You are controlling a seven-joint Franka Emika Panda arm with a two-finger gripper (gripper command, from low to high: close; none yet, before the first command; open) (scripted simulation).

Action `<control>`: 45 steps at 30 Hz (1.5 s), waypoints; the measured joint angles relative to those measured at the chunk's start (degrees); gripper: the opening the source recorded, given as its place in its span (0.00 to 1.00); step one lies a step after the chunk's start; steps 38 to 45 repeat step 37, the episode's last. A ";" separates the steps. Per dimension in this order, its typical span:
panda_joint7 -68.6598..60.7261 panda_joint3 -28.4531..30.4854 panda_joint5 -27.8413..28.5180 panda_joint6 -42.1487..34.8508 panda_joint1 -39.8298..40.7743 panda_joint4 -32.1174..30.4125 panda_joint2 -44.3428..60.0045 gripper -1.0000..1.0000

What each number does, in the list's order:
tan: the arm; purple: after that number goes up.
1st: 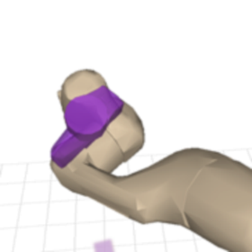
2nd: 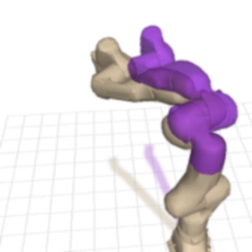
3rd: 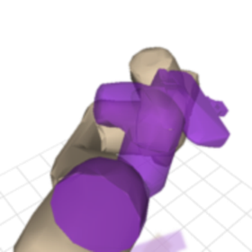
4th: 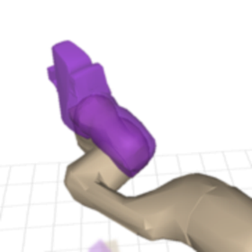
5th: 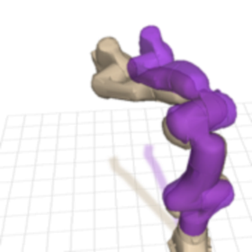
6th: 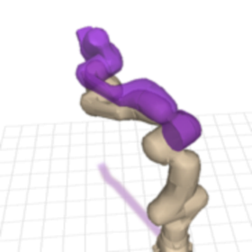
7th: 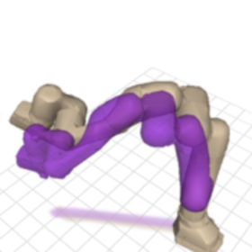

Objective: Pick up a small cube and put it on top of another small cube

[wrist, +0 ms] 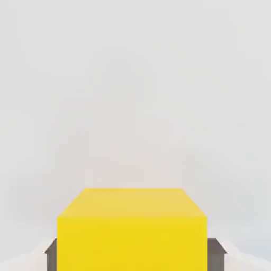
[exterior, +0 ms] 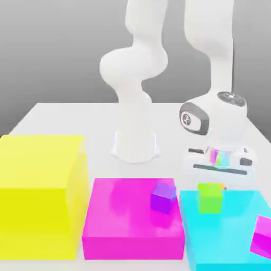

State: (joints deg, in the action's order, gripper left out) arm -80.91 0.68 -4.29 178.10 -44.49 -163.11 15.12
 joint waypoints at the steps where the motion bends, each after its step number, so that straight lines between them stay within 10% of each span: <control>1: -0.05 -0.25 -0.03 0.59 0.26 0.12 0.68 0.00; 12: 3.68 3.54 0.93 -14.23 -0.72 0.72 -17.04 0.00; 27: -30.84 19.29 12.05 -38.87 13.28 6.86 -35.21 0.00; 33: -36.71 22.02 13.14 -30.34 12.96 3.40 -27.67 0.00; 34: -37.22 22.30 12.56 -28.24 12.72 3.01 -25.90 1.00; 45: -37.22 22.30 12.56 -28.24 12.72 3.01 -25.90 1.00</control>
